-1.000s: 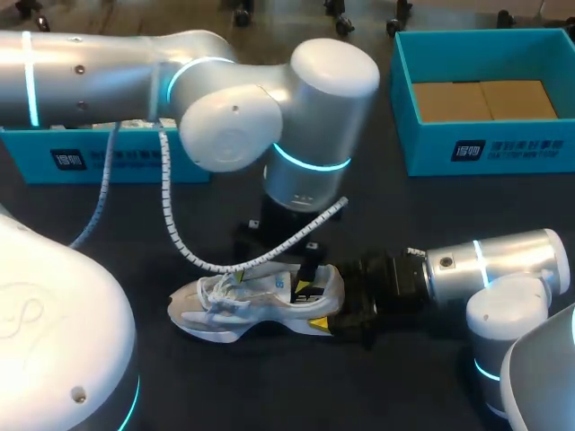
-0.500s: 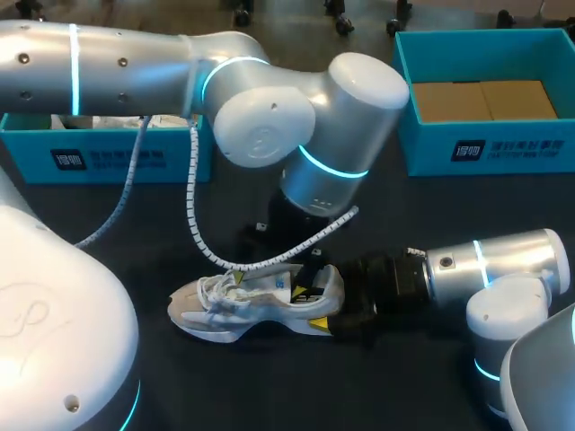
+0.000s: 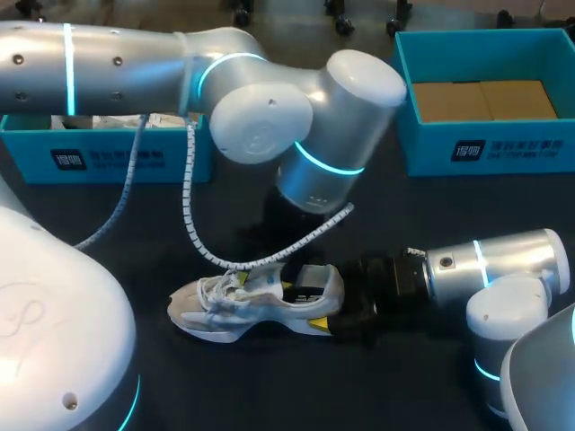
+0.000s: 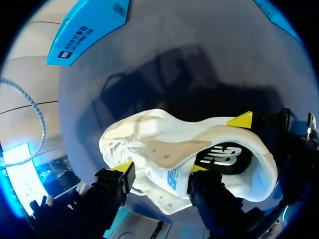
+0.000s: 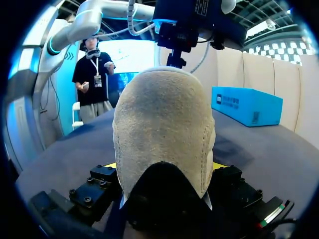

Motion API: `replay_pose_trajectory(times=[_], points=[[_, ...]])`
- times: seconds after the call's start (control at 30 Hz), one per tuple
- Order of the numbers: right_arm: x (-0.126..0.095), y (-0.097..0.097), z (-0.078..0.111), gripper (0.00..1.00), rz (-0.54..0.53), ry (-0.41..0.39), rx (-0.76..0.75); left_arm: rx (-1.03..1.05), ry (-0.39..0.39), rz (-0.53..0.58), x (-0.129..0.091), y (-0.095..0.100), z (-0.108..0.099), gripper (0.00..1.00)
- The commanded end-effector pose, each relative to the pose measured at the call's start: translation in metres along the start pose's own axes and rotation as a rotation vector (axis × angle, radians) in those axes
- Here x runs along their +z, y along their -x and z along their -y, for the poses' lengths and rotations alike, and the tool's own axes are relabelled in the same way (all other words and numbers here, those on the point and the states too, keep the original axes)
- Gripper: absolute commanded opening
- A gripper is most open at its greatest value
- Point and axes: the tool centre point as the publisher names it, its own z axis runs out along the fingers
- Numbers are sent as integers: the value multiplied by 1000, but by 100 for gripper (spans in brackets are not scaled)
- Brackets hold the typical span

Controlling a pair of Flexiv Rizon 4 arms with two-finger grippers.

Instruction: Take the shoe out of the shoebox, open the shoe tongue, remove and reinsert the insole, then place the shoe into the shoebox

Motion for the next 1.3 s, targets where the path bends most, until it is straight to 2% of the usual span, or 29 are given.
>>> replay_pose_trajectory(times=[0.03, 0.07, 0.23, 0.3, 0.4, 0.5, 0.67, 0.77, 0.9, 1.07, 1.3], points=[[2, 1, -1, 0, -1, -8, 1, -1, -17, -72, -5, 17, -3, 56], [2, 1, -1, 0, -1, -8, 1, -3, -24, -78, -6, 16, -3, 50], [2, 1, -1, 0, -1, -8, 1, -2, -29, -112, -10, 17, -6, 37], [2, 1, -1, 0, -1, -8, 1, -1, -29, -124, -11, 18, -6, 26], [2, 1, -1, 0, -1, -8, 1, 0, -33, -149, -12, 21, -7, 23], [2, 1, -1, 0, -1, -8, 1, -9, -31, -197, -10, 28, -6, 0], [2, 1, -1, 0, -1, -8, 1, -14, -15, -330, -7, 44, -3, 0], [2, 1, -1, 0, -1, -8, 1, -28, 52, -479, -3, 57, -1, 0], [2, 1, -1, 0, -1, -8, 1, -41, 74, -607, 2, 68, -1, 0], [2, 1, -1, 0, -1, -8, 1, -8, 60, -692, -1, 79, -4, 0], [2, 1, -1, 0, -1, -8, 1, 17, 44, -752, 3, 90, -9, 0]])
